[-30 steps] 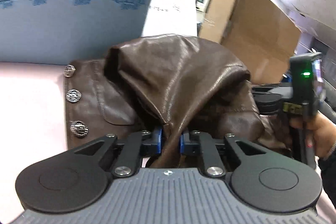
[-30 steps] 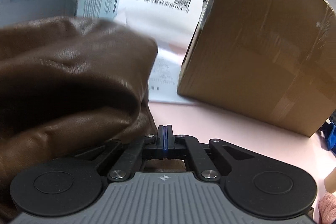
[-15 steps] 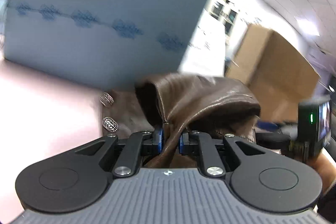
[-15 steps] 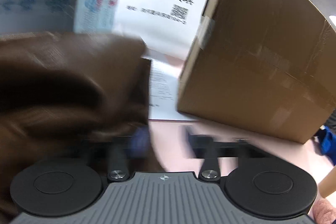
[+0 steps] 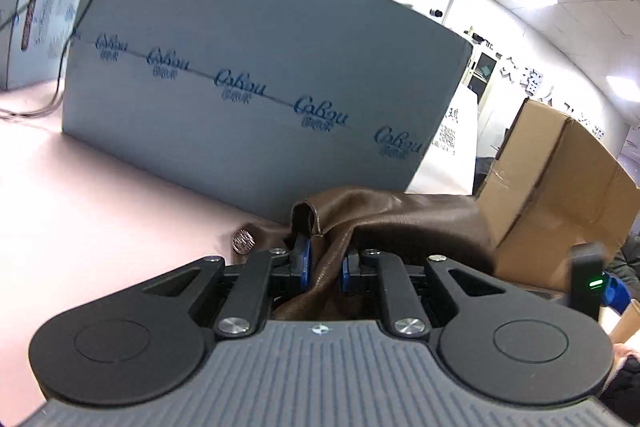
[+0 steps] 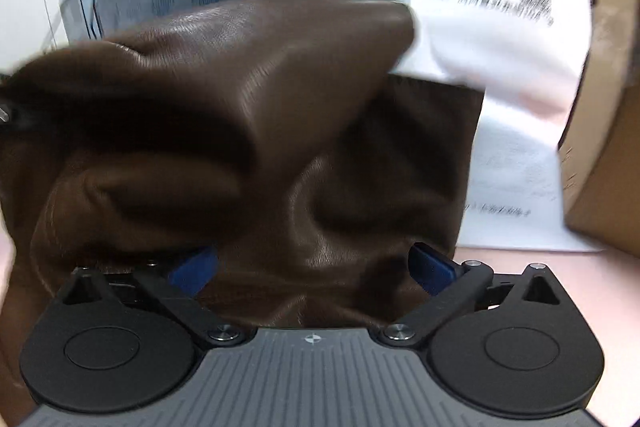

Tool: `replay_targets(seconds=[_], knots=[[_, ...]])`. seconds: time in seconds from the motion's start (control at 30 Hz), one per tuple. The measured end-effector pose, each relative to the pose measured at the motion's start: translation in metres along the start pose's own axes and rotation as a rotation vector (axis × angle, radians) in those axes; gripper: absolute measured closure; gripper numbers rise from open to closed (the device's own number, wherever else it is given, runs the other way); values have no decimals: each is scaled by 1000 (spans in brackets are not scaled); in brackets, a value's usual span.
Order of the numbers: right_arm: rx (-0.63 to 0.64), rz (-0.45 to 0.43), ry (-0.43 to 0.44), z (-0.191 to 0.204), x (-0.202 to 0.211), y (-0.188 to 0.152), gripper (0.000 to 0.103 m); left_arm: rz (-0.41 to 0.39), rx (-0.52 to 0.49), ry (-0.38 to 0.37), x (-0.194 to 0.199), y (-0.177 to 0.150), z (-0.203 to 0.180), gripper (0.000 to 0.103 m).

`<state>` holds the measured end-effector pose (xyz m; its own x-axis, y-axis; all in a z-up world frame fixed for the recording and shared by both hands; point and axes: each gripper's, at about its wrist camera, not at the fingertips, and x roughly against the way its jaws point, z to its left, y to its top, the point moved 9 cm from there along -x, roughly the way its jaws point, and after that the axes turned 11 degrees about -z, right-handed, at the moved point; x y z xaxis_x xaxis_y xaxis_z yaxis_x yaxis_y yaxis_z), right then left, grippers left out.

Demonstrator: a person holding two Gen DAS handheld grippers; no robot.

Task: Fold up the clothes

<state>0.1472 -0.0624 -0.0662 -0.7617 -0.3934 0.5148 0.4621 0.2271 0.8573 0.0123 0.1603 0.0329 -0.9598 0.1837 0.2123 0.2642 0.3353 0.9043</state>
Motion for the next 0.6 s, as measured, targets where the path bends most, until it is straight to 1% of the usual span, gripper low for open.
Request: replay_targets(seconds=[0.07,0.13,0.17,0.2,0.23,0.27,0.3,0.33,0.43,0.6], knots=[[29,-29,1,4,-1,1,0,-5,-17,10,-3,1,0,91],[38,-40,4,6,-1,2,9,-15,-34,12,-2,2,-3,91],[50,-47,8,8,0,3,23,-19,-36,16,-1,2,-3,91],[65,-59,22,13,2,5,43,-23,-32,22,-1,2,-2,91],[74,-68,41,19,5,8,54,-27,-28,29,-1,2,-1,91],[78,-76,36,22,6,10,72,-30,-24,35,-1,2,1,91],[80,-84,31,24,7,13,92,-34,-20,41,0,2,2,91],[64,-97,36,25,9,15,102,-38,-16,48,0,2,3,91],[28,-139,38,27,15,23,102,-48,-5,69,-1,4,8,91],[33,-196,8,21,29,36,102,-61,-49,87,-2,3,8,91]])
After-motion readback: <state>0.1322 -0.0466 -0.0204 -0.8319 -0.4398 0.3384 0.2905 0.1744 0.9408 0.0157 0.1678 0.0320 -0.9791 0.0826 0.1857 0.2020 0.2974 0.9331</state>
